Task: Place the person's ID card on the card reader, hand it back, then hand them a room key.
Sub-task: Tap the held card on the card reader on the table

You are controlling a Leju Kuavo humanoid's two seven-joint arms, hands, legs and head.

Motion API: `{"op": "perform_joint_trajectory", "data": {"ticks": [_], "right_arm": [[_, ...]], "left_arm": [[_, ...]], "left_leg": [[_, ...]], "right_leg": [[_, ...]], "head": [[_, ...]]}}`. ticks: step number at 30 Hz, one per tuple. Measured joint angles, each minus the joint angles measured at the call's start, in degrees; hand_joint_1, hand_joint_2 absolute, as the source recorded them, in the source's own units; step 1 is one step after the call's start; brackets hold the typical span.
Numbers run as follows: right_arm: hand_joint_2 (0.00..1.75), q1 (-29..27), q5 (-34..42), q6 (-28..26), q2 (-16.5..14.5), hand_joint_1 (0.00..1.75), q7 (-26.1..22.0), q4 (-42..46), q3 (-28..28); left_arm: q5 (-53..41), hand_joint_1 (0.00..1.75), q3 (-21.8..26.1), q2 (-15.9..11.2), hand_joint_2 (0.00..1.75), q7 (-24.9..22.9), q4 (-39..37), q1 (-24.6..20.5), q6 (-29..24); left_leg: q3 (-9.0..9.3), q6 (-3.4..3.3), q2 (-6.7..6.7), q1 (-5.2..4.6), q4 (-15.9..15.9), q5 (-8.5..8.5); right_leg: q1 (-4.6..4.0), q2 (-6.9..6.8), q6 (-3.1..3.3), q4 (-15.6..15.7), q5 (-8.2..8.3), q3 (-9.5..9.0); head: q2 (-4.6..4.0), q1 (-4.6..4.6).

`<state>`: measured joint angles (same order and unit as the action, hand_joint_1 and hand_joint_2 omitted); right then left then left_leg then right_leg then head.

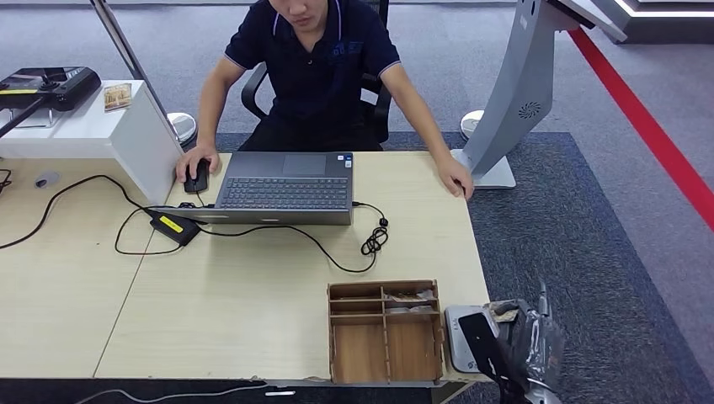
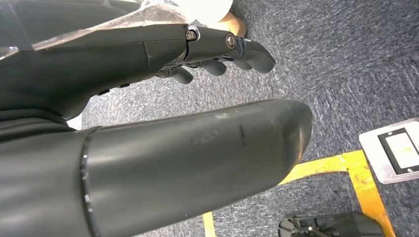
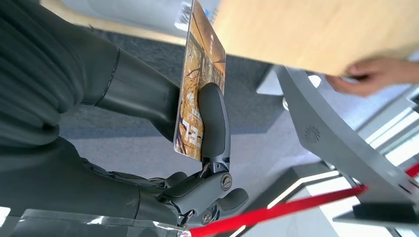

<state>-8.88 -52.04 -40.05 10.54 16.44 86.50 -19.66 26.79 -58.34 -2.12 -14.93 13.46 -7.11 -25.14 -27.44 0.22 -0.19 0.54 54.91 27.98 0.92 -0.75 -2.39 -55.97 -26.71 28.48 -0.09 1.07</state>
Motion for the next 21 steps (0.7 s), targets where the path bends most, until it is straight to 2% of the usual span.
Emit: {"op": "perform_joint_trajectory", "data": {"ticks": [12,21], "right_arm": [[1.75,2.44,-1.38,0.01,-0.20,1.75,-0.73,8.67,1.61],[1.75,5.59,0.47,0.06,-2.52,1.75,-4.62,10.24,-0.84]], "left_arm": [[-0.82,0.00,-0.01,-0.17,0.00,0.05,0.00,-0.01,0.38],[-1.56,0.00,-0.02,-0.17,0.00,0.05,0.00,-0.10,0.57]], "left_leg": [[0.00,0.01,0.00,0.00,0.00,-0.01],[-0.01,0.05,-0.01,0.01,0.00,-0.03]], "right_leg": [[0.00,0.00,0.03,0.00,0.02,-0.01],[-0.02,0.01,0.04,-0.03,0.03,0.00]], "head": [[0.00,0.01],[0.00,0.01]]}}
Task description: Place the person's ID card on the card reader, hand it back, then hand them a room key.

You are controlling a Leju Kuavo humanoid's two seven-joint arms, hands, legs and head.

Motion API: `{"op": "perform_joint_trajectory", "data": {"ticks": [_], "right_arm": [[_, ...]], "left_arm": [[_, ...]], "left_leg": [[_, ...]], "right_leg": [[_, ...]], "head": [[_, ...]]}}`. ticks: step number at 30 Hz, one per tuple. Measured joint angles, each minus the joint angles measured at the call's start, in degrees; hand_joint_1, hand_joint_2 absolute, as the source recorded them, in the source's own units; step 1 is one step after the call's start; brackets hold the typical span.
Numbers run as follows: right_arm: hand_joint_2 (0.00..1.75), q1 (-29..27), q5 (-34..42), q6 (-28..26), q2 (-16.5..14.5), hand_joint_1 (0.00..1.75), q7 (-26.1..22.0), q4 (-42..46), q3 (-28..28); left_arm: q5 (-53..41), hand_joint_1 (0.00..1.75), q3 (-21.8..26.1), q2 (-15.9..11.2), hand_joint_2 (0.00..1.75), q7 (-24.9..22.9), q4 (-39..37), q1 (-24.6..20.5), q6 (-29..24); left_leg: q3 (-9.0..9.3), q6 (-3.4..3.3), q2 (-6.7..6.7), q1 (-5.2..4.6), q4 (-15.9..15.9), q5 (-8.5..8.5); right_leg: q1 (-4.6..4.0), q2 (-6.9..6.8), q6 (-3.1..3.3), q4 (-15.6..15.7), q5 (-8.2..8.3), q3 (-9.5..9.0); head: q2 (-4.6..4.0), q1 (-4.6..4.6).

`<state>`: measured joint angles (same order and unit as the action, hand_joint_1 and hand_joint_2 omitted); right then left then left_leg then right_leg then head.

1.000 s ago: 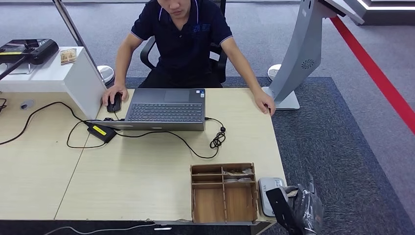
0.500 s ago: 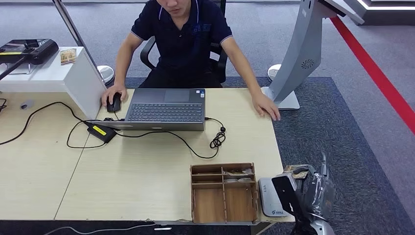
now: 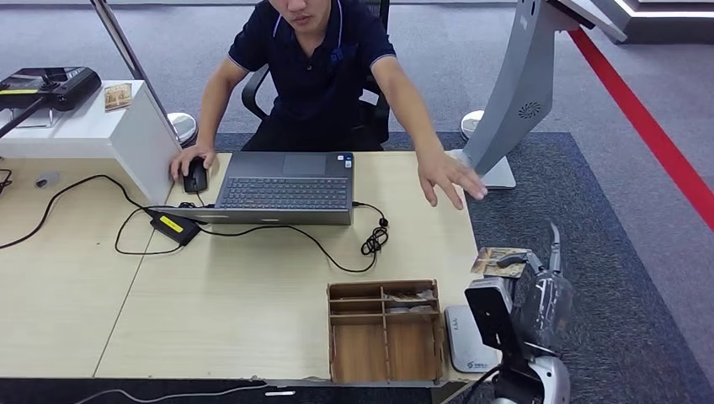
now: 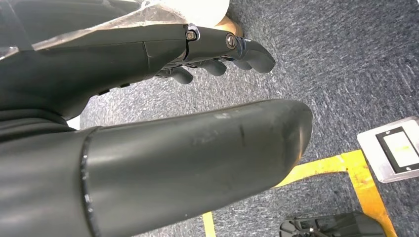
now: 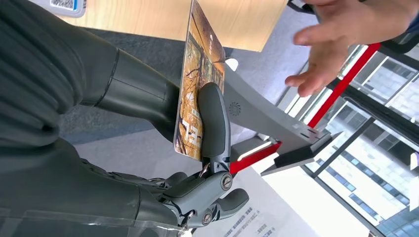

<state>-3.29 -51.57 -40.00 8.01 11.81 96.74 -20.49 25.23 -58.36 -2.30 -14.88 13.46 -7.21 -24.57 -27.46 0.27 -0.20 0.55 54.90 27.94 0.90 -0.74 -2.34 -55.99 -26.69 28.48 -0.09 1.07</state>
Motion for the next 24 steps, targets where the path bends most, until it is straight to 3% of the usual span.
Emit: {"op": "perform_joint_trajectory", "data": {"ticks": [20,23,24], "right_arm": [[1.75,4.94,6.55,0.07,-6.92,1.75,-7.11,-1.96,-5.66],[1.75,5.33,6.67,0.07,-7.50,1.59,-7.14,-2.43,-5.95],[1.75,5.45,6.69,0.07,-7.64,1.32,-7.16,-2.60,-6.03]], "left_arm": [[-1.55,0.00,-1.30,0.00,0.00,0.00,0.00,-0.11,0.72],[-1.58,0.00,-1.36,0.00,0.00,0.00,0.00,-0.11,0.72],[-1.58,0.00,-1.37,0.00,0.00,0.00,0.00,-0.11,0.72]], "left_leg": [[0.01,0.02,0.01,0.00,0.00,-0.02],[0.01,0.02,0.00,0.00,0.00,-0.02],[0.01,0.02,0.00,0.00,0.00,-0.02]], "right_leg": [[0.00,0.00,0.01,-0.03,0.01,0.00],[0.00,0.00,0.01,-0.03,0.01,0.01],[0.00,0.00,0.01,-0.03,0.01,0.01]], "head": [[0.00,0.00],[0.00,0.01],[0.00,0.01]]}}
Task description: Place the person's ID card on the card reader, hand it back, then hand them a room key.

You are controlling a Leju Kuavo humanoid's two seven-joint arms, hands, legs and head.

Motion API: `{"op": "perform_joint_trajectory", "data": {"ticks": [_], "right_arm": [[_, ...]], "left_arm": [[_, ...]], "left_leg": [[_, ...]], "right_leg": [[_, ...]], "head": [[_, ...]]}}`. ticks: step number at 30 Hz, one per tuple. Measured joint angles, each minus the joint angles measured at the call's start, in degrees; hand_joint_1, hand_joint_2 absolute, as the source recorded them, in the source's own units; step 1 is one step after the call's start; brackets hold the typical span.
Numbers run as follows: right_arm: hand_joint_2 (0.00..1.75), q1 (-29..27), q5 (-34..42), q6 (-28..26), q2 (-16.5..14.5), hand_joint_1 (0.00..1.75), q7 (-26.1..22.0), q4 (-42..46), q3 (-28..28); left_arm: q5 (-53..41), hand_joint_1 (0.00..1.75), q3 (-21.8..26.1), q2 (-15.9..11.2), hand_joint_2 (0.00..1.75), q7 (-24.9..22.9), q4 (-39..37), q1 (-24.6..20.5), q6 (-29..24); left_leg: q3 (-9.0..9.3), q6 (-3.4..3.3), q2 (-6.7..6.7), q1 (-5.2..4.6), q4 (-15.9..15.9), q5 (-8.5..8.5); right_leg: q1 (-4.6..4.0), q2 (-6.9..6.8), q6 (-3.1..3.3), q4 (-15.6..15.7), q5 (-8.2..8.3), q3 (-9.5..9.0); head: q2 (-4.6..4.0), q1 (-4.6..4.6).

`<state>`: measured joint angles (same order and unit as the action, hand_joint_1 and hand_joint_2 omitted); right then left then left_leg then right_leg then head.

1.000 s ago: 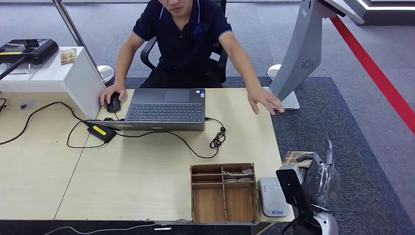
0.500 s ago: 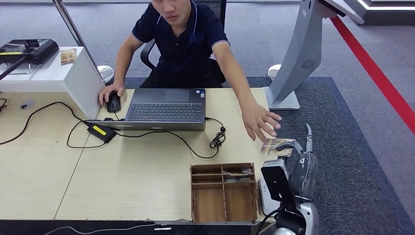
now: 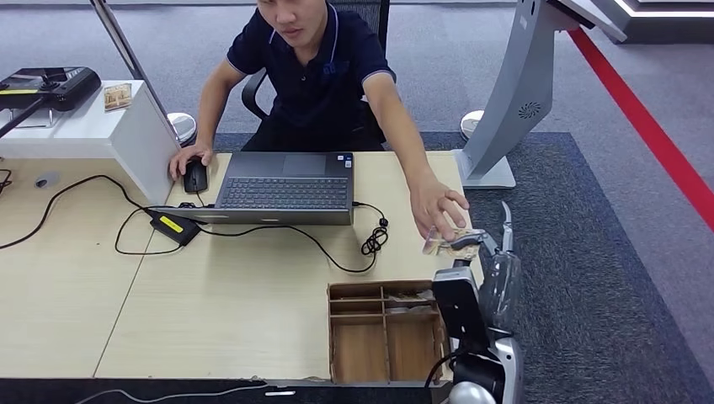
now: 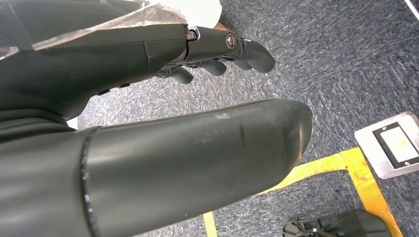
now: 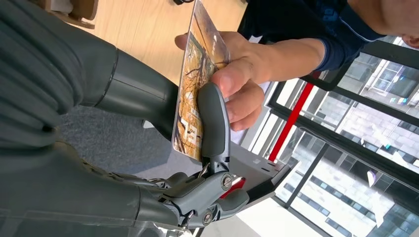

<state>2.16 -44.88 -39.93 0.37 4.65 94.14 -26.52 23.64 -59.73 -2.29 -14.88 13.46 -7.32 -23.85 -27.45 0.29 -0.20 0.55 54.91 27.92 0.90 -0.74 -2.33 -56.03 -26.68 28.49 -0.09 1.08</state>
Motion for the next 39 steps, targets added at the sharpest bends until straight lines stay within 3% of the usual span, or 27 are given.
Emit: {"op": "perform_joint_trajectory", "data": {"ticks": [3,4,29,39], "right_arm": [[1.75,0.26,0.03,-0.01,-0.35,0.17,-0.12,-0.44,-0.15],[1.75,0.30,0.03,-0.01,-0.45,0.00,-0.15,-0.55,-0.18],[1.75,-0.80,-1.27,-0.03,0.11,0.00,1.75,-1.35,-0.13],[1.75,-2.77,-5.23,-0.05,2.32,0.00,6.42,0.49,-0.02]], "left_arm": [[-0.02,0.00,-0.01,0.00,0.00,0.00,0.00,0.00,0.00],[-0.02,0.00,-0.01,0.00,0.00,0.00,0.00,0.00,0.00],[-0.21,0.00,-0.03,0.00,0.00,-0.07,0.00,0.00,0.00],[0.21,0.00,-0.03,0.00,0.00,-0.11,0.00,0.04,-0.14]], "left_leg": [[-0.01,0.00,-0.01,0.00,0.00,0.00],[-0.01,0.00,-0.01,0.00,0.00,0.00],[0.00,0.02,0.01,0.00,0.00,-0.01],[0.00,0.02,0.01,0.00,0.00,-0.01]], "right_leg": [[0.00,0.00,0.00,0.00,0.00,0.01],[0.00,0.00,0.00,0.00,0.00,0.01],[0.00,0.00,0.04,0.01,0.02,0.05],[0.00,0.00,0.04,0.02,0.02,0.05]], "head": [[0.00,-0.01],[0.00,-0.01],[0.00,-0.01],[0.00,-0.01]]}}
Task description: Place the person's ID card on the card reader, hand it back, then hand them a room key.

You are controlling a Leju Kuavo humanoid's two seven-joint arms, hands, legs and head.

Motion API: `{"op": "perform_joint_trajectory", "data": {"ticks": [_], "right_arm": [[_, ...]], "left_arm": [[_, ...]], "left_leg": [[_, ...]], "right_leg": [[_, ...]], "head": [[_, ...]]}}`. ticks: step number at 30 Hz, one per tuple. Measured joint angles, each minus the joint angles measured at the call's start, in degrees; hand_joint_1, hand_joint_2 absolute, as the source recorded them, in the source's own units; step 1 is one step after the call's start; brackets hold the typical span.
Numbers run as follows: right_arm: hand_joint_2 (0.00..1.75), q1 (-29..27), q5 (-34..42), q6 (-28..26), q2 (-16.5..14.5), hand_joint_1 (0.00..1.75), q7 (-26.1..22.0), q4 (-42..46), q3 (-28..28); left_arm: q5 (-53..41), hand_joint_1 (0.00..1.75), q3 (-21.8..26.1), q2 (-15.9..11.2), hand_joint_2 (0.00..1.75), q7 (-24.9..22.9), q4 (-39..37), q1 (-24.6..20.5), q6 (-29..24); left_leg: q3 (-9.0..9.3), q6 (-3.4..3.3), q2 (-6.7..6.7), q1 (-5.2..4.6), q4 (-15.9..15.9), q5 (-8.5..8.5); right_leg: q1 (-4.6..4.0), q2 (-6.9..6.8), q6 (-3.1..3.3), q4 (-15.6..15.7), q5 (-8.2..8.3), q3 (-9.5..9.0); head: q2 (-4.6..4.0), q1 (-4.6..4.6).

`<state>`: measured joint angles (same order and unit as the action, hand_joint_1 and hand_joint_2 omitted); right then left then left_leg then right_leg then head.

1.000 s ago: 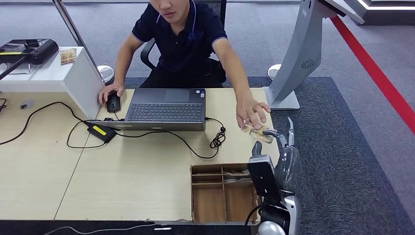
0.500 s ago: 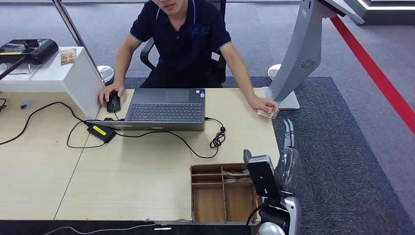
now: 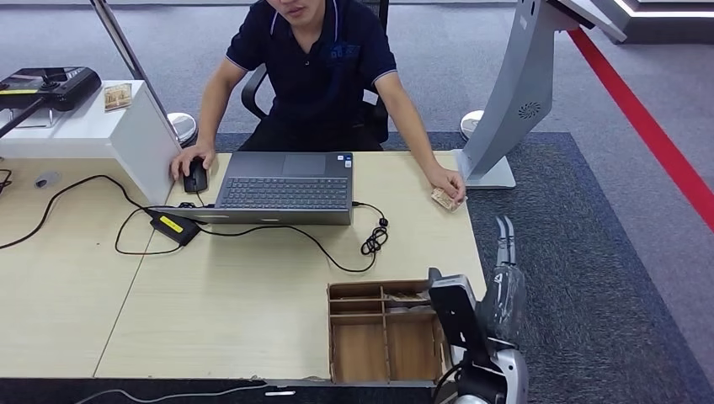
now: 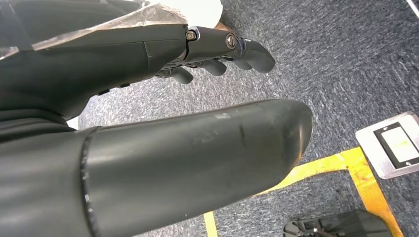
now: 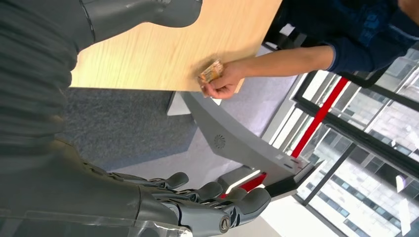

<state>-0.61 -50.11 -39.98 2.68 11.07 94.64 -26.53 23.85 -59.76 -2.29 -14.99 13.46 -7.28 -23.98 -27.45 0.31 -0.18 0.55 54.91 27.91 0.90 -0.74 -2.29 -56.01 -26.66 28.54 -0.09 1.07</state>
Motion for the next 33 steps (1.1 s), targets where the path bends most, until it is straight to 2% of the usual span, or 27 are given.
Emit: {"op": "perform_joint_trajectory", "data": {"ticks": [13,19,33], "right_arm": [[1.75,-2.43,-8.05,-0.02,6.94,0.00,10.86,3.64,-0.24],[1.75,-2.31,-10.99,0.05,10.99,0.00,16.31,4.39,-2.85],[1.75,-0.23,-12.27,2.50,16.84,0.00,19.74,5.75,-10.05]], "left_arm": [[0.59,0.00,0.05,0.00,0.00,0.01,0.00,0.02,-0.04],[0.63,0.00,0.14,0.00,0.00,0.07,0.00,0.02,-0.04],[0.50,0.00,0.20,0.00,0.00,0.15,0.00,0.01,-0.04]], "left_leg": [[-0.01,0.00,0.00,0.00,0.00,0.00],[-0.01,0.00,0.00,0.00,0.00,0.00],[-0.01,0.00,-0.01,0.00,0.00,0.00]], "right_leg": [[0.00,0.00,0.00,0.01,0.00,0.00],[0.00,0.00,0.00,0.00,0.01,-0.01],[0.00,0.00,0.00,0.00,0.01,-0.01]], "head": [[0.00,-0.01],[0.00,0.00],[0.00,0.00]]}}
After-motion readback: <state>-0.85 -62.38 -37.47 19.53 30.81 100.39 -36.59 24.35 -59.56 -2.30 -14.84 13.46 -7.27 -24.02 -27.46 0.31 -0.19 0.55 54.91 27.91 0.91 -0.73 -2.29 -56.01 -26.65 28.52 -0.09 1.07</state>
